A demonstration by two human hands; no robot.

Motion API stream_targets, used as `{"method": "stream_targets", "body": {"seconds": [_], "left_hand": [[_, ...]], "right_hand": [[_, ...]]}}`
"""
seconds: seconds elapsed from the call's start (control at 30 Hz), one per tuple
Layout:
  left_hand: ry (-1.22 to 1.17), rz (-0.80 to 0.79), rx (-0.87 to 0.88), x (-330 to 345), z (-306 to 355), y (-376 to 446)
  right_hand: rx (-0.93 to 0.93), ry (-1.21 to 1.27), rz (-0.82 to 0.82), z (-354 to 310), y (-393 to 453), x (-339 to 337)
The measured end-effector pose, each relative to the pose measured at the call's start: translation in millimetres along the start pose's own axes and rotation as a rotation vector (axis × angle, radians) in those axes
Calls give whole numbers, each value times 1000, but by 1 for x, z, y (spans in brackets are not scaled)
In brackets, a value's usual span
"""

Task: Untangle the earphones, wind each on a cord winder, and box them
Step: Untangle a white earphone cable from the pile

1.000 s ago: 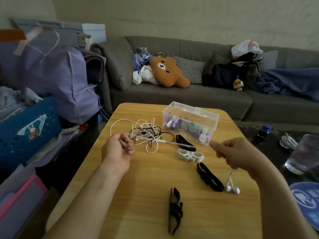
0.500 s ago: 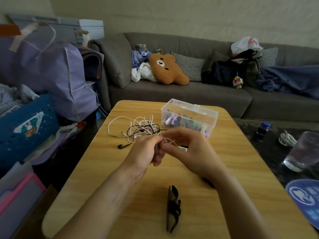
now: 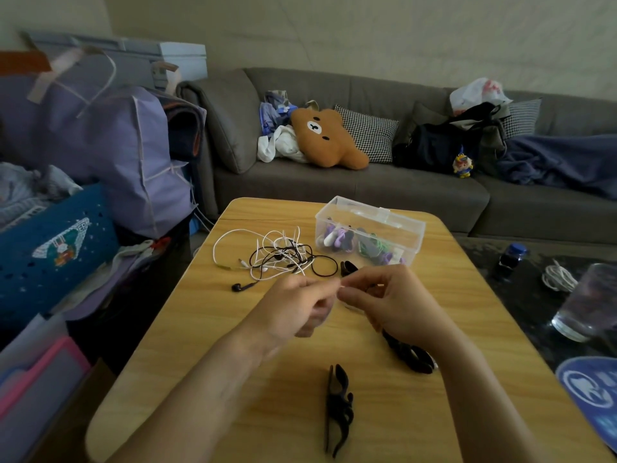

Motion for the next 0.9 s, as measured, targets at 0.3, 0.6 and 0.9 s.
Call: {"method": "stream_targets", "body": {"seconds": [0.3,0.6,0.9], "left_hand": [[-537,187,160,-33,8,1],[138,37,297,-4,7,-5],[106,-46,203,9,4,-2]], "right_hand": [[-4,-222,-166,-19,0,39],[-189,-101,156,-37,-6,-3],[-187,56,240,-28,-11,-20]]}}
Point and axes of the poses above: each hand's wrist, its own y-axis towards the middle knuckle, its own x-axis out of the palm, z = x × y, the point moved 6 cm from there along y, towards the middle knuckle, and after that the axes turned 7 degrees about -x, right-handed, at the moved point
